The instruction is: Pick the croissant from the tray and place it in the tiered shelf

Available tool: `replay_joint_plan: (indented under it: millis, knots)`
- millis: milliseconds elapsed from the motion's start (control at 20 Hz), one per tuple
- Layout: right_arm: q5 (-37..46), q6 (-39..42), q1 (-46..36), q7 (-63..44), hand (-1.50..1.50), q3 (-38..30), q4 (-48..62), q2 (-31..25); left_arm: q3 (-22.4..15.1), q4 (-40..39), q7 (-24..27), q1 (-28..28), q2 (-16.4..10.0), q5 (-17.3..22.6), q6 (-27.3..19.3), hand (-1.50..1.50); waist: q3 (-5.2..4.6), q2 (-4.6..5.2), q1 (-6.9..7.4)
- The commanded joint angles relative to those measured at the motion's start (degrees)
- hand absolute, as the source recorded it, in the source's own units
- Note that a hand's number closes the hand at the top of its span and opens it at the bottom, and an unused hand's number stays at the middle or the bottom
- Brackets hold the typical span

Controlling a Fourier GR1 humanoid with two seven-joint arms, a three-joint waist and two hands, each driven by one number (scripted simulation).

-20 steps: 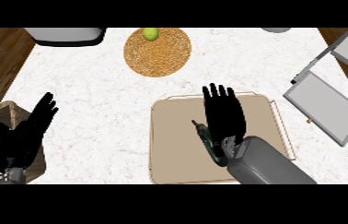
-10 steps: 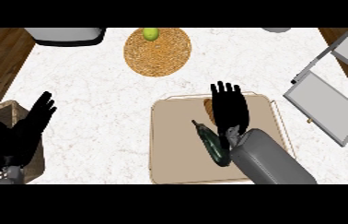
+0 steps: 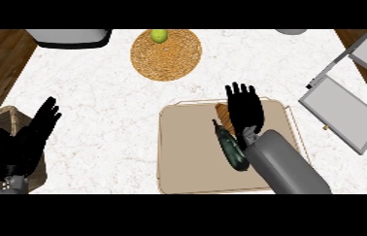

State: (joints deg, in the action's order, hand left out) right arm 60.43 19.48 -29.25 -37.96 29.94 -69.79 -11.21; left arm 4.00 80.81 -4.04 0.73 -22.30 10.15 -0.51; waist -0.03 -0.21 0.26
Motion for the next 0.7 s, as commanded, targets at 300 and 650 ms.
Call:
replay_joint_plan:
  millis: [300, 650]
  knots:
    - [5.17, -4.82, 1.41, 7.39, -1.5, -5.29, 7.56, 1.83, 1.7, -2.46, -0.15, -0.86, 2.75, -3.18, 0.84, 0.0, 0.03, 0.24, -0.12]
    - [5.9, -5.45, 0.98, 13.14, 1.5, -7.62, 11.18, 1.5, 2.19, -0.27, 1.36, 1.56, 4.61, -4.26, 0.96, 0.0, 0.03, 0.22, 0.0]
